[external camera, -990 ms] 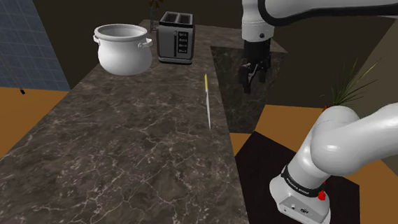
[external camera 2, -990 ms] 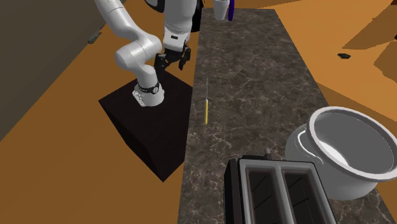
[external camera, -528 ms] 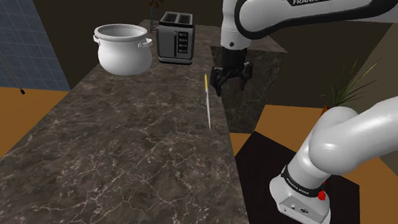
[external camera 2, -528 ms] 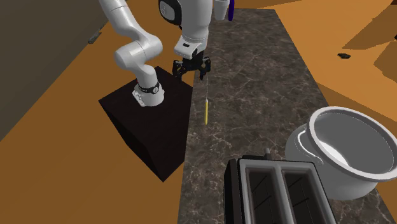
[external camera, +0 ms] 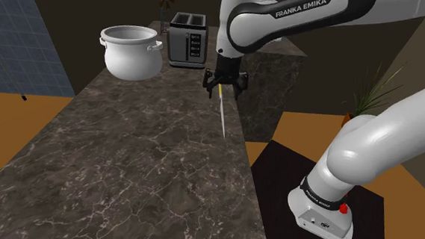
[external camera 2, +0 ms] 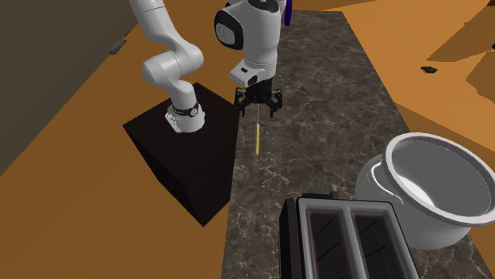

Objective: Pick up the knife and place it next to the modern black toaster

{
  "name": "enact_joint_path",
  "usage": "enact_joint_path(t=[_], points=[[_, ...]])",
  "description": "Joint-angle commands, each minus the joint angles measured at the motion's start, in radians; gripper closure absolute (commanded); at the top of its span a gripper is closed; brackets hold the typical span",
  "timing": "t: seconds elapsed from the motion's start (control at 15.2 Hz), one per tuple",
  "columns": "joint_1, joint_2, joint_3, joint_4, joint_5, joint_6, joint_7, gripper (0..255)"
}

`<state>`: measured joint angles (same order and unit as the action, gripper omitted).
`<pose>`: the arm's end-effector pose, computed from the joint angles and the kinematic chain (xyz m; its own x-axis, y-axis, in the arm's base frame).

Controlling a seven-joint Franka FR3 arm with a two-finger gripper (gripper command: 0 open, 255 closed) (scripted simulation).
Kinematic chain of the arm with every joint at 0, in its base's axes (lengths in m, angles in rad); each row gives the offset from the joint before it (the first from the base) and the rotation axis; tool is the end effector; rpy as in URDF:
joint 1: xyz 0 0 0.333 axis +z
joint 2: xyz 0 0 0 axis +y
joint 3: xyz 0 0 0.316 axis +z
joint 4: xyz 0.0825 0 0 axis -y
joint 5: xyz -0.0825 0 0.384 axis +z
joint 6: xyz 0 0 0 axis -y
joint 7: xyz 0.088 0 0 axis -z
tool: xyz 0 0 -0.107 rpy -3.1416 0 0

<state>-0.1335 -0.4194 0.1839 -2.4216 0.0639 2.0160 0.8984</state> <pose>0.4196 0.0279 0.4606 0.6288 -0.7773 0.0185 -0.7775 -0.6289 0.0035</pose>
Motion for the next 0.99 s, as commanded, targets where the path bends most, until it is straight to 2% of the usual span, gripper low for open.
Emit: enact_joint_path(t=[0.0,0.26,0.79,0.86,0.92], points=[[-0.002,0.011,0.004,-0.019,0.001,0.034,0.012,0],[-0.002,0.036,0.009,-0.061,0.0,0.102,0.014,0],[-0.002,0.036,0.009,-0.061,0.0,0.101,0.014,0],[-0.002,0.036,0.009,-0.061,0.0,0.101,0.014,255],[-0.002,0.036,0.009,-0.061,0.0,0.101,0.014,255]])
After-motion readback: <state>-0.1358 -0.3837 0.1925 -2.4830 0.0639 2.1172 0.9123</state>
